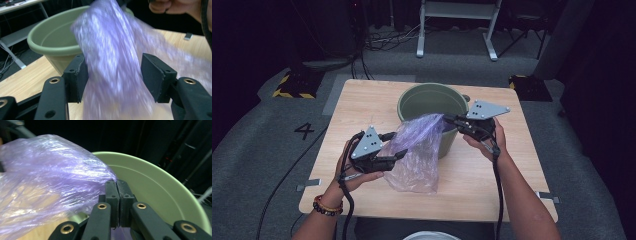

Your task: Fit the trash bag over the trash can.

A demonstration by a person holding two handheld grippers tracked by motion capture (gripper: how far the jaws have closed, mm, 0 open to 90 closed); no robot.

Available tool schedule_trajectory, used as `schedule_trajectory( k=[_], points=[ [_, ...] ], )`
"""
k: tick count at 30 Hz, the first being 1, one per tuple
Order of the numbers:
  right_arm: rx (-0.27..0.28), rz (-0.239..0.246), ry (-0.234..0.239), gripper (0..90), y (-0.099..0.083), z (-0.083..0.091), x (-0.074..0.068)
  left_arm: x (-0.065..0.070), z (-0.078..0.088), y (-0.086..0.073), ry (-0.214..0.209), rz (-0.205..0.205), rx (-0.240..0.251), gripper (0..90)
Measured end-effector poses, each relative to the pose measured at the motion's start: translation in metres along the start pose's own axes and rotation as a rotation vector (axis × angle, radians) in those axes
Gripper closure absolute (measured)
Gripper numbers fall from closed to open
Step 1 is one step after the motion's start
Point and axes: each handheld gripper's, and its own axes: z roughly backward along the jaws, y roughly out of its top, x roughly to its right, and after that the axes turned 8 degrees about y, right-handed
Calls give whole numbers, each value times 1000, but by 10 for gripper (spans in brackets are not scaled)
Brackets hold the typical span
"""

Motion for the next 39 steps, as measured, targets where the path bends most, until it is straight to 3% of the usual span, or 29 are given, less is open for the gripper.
schedule_trajectory(
  k=[3,4,5,6,7,10,11,12,13,14,16,17,18,19,20,21,22,23,24,25,26,27,29,30,32,34,39],
  points=[
    [3,-26,-17,888,-2,1,6,1,-1,-1,-26,-13,-5,505],
    [0,-48,-48,885,-4,2,11,2,-3,-1,-58,-41,-9,546],
    [0,-48,-48,885,-4,2,11,2,-3,-1,-58,-41,-9,595],
    [7,-76,-58,846,-5,2,16,3,-7,0,-72,-66,-13,666],
    [5,-86,-64,835,-5,2,17,4,-9,1,-69,-78,-18,685],
    [10,-96,-96,678,-5,3,18,6,-16,3,-57,-91,-22,794],
    [10,-96,-96,678,-5,3,18,7,-18,4,-55,-99,-24,794],
    [22,-80,-89,605,-4,7,14,9,-21,6,-46,-114,-22,850],
    [22,-80,-89,605,-4,7,14,9,-21,6,-46,-114,-22,858],
    [19,-57,-118,497,-2,10,8,11,-25,7,-36,-117,-18,865],
    [11,-47,-123,471,-1,11,6,12,-26,8,-34,-119,-14,872],
    [7,7,-119,437,3,15,-3,13,-27,9,-23,-119,-10,879],
    [7,30,-122,431,4,17,-8,13,-27,10,-17,-116,-5,883],
    [7,30,-122,431,4,17,-8,13,-27,10,-17,-116,-5,885],
    [18,65,-106,420,6,24,-19,13,-28,10,-19,-109,-1,885],
    [18,65,-106,420,6,24,-19,13,-28,11,-15,-102,5,885],
    [33,94,-80,408,4,32,-34,13,-28,12,-19,-93,12,885],
    [33,94,-80,408,4,32,-34,13,-28,12,-19,-93,12,881],
    [83,113,-21,370,-3,41,-53,15,-28,12,-27,-91,18,870],
    [83,113,-21,370,-3,41,-53,15,-28,12,-27,-91,18,870],
    [94,144,28,341,-12,43,-74,16,-30,13,-27,-94,9,872],
    [94,144,28,341,-12,43,-74,16,-30,13,-27,-94,9,872],
    [78,180,46,321,-22,43,-93,18,-32,14,-22,-85,3,873],
    [93,180,79,313,-27,42,-103,19,-32,15,-21,-84,3,873],
    [90,190,83,313,-30,42,-107,19,-32,16,-27,-77,10,873],
    [59,252,53,312,-39,36,-120,21,-33,18,-32,-80,11,873],
    [-7,321,15,372,-49,23,-126,20,-34,19,-42,-66,16,869]
  ],
)
